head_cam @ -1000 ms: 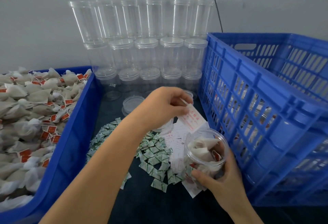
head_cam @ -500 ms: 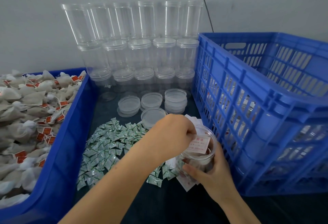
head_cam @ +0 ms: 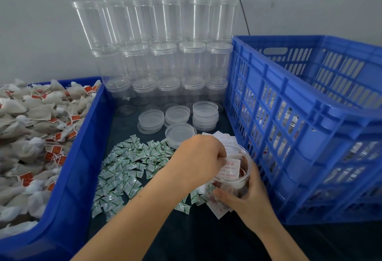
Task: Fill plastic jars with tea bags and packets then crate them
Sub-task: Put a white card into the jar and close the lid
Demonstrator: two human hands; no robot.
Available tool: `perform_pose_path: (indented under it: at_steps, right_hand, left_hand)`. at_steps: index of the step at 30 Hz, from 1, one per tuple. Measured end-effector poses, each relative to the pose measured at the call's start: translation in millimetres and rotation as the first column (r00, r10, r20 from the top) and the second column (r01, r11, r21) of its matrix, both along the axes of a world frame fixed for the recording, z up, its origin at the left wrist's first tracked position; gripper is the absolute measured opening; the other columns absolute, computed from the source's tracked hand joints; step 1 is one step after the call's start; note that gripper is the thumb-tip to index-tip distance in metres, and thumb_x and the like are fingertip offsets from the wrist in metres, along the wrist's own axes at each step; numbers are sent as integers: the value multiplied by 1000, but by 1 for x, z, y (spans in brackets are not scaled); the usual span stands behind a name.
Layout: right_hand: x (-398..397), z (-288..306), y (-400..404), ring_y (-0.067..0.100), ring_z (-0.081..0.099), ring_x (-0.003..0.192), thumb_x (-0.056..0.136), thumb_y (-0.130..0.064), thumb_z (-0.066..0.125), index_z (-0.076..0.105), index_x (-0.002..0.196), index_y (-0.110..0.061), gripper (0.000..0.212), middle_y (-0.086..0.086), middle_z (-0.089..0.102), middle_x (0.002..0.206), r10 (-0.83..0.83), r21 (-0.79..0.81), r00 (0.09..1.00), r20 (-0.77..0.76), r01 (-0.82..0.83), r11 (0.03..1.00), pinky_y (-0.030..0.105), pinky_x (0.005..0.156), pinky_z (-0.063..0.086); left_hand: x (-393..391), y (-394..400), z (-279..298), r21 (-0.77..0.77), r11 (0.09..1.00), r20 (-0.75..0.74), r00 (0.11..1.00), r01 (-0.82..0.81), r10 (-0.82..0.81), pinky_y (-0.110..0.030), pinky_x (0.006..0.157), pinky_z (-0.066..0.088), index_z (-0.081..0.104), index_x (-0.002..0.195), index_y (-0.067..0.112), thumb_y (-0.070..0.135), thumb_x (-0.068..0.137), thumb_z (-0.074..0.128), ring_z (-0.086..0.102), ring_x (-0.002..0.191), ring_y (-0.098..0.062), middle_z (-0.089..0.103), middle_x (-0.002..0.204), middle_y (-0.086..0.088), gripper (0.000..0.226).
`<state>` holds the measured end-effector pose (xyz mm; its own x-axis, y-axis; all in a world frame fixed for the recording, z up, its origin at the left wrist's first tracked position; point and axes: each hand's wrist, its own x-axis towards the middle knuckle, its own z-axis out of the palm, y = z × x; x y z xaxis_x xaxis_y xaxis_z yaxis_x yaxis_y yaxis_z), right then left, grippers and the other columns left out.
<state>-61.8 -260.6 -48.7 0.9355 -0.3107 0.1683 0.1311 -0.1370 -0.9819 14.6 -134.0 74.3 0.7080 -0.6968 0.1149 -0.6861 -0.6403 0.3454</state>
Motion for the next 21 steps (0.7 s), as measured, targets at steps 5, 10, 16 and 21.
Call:
perform_pose_path:
  at_steps: [5,10,16,21]
  right_hand:
    - [-3,8,1,-11,42,132,38,-76,86,17,131,-75,116,-48,39,130,-30,-56,999,-21,29,998,36,116,39]
    - [-9,26,1,0,33,143,43,-74,85,4,120,-89,112,-27,28,153,-48,-171,998,-40,40,985,40,120,31]
    - [-6,59,-14,-15,30,130,60,-48,90,10,131,-76,110,-48,22,137,-30,-424,986,-161,-42,905,17,107,28]
    - [6,93,-14,-1,23,139,70,-55,82,4,158,-39,119,-18,17,158,-15,-644,928,-373,-248,724,23,105,26]
  left_hand:
    - [2,0,-4,-15,1000,46,999,-12,13,-27,87,46,64,120,22,33,92,57,59,103,-14,67,112,7,31]
    - [3,15,-19,-474,877,-66,996,-79,54,-4,76,36,47,131,34,63,73,63,49,93,8,50,109,27,67]
    - [-4,32,-82,-506,857,-444,882,-99,-160,-10,106,30,16,147,33,54,49,87,31,131,8,33,145,17,123]
    - [-8,11,-99,-636,766,-476,825,-86,-303,-25,91,50,37,119,65,19,61,86,55,116,1,57,125,21,89]
